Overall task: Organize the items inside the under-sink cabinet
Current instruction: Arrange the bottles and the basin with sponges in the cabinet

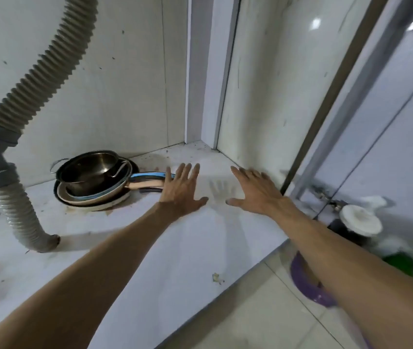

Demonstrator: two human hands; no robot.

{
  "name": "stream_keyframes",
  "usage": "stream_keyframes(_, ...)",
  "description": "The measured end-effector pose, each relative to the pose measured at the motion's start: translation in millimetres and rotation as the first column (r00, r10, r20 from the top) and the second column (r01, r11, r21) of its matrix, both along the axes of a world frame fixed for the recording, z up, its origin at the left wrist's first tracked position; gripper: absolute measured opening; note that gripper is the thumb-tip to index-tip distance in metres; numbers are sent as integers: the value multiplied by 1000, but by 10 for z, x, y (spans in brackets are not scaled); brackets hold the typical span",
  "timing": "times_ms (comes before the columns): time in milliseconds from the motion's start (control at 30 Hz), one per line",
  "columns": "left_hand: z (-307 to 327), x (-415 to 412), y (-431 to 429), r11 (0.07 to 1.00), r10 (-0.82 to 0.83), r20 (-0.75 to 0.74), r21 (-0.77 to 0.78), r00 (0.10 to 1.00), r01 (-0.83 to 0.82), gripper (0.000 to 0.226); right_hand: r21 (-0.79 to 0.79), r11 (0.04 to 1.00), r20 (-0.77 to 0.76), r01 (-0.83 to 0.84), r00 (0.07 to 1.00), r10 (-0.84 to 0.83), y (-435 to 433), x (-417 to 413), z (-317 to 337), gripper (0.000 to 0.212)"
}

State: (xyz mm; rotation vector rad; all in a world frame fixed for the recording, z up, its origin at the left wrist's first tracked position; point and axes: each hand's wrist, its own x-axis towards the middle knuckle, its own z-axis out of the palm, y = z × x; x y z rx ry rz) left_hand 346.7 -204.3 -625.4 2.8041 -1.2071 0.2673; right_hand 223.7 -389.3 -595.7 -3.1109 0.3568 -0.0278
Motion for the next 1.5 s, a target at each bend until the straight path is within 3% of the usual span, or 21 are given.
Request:
stream_keyframes(367,120,-1638,-1872,942,-306,-290,-229,907,244,86,-26,870,-67,492,868,-492,-1206,-2229,682,85)
stream_keyframes(500,51,-1994,-2246,934,-331,-422,-276,844,228,85,17,830,-81,558,828,-555,-1268,-2504,653,85)
stream_keyframes(733,-156,-2275,-2727,930,-331,-636,-344,697,127,103,106,779,-54,618,785,-617,-1565,-2707,440,86)
stream_keyframes(933,-886,-2356,-3125,900,-329,-793,-428,513,-84,105,245,800,-3,547,826,-564,-1801,-2485,230,80)
stream_keyframes(1067,-1620,-2200,-3503,869,-373,-803,-478,466,-128,105,282,820,25,497,851,-524,-1898,-2261,146,64)
stream_keyframes(1200,-897,-2455,-3110,860,-355,-807,-480,471,-174,96,326,825,146,462,837,-527,-1997,-2099,112,28)
stream_keyframes(1333,-679,-2472,-3093,869,-299,-796,-455,526,-194,92,349,853,209,388,855,-475,-2048,-1957,232,24)
stream_keyframes(1500,-201,-2272,-3040,818,-281,-750,-513,598,-259,96,411,874,334,260,849,-410,-2056,-1637,668,26)
